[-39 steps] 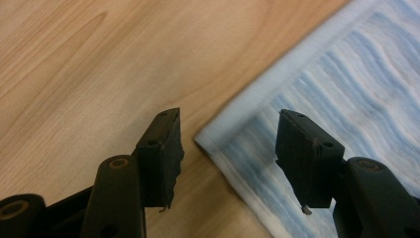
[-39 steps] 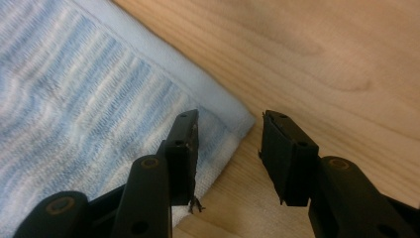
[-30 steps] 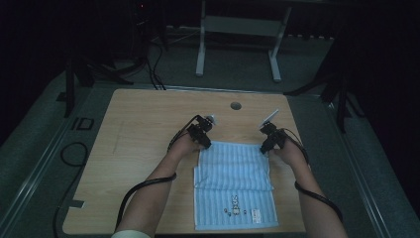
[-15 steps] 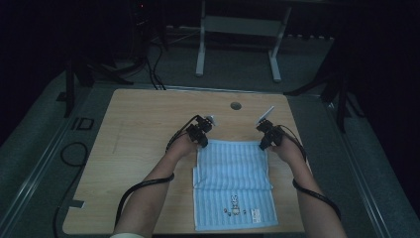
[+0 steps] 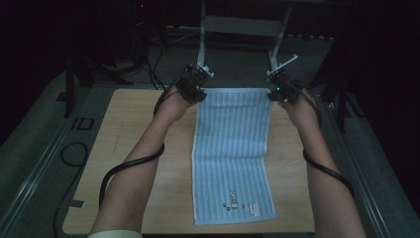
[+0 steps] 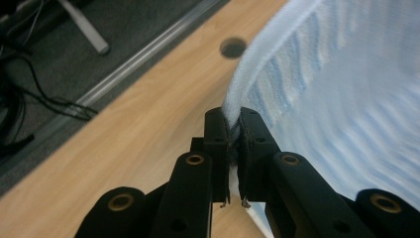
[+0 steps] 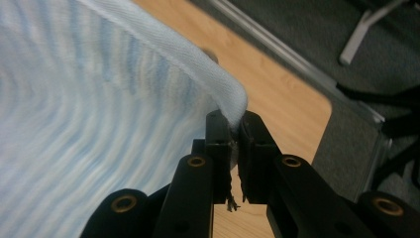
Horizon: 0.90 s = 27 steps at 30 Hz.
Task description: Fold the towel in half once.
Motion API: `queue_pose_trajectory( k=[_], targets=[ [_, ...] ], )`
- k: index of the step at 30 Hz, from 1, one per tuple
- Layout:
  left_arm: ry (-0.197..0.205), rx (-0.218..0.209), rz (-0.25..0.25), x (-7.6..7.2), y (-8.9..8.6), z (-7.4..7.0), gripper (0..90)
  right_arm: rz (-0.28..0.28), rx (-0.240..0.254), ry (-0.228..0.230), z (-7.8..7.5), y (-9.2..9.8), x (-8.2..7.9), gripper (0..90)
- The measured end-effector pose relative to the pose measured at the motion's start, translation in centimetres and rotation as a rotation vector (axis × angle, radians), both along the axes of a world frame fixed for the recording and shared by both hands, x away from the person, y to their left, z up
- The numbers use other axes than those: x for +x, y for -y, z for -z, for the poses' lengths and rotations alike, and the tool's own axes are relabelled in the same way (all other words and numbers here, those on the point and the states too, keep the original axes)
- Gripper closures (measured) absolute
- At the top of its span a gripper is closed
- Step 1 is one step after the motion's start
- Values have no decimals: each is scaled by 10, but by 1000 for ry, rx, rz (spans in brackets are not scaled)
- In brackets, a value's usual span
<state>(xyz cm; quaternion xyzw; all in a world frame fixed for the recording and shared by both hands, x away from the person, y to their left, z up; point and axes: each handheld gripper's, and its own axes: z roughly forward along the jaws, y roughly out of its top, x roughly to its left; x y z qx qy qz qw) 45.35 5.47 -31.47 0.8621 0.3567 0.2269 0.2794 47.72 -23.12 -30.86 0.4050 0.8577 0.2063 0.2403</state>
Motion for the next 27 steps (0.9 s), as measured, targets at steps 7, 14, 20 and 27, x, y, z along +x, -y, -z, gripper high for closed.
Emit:
queue_pose_trajectory(
  k=[7, 14, 20, 27],
  targets=[
    [-6, -6, 80, -36, -6, 13, 838, -85, -23, 40, -6, 4, -40, 838],
    [-35, 17, 175, -77, -2, 52, 837, -162, -23, 3, 37, 11, -87, 835],
    [-47, 38, 236, -113, 0, 86, 836, -169, 23, -13, 68, 24, -116, 835],
    [-67, 48, 274, -146, -6, 114, 836, -212, 78, -31, 94, 35, -155, 829]
  ],
)
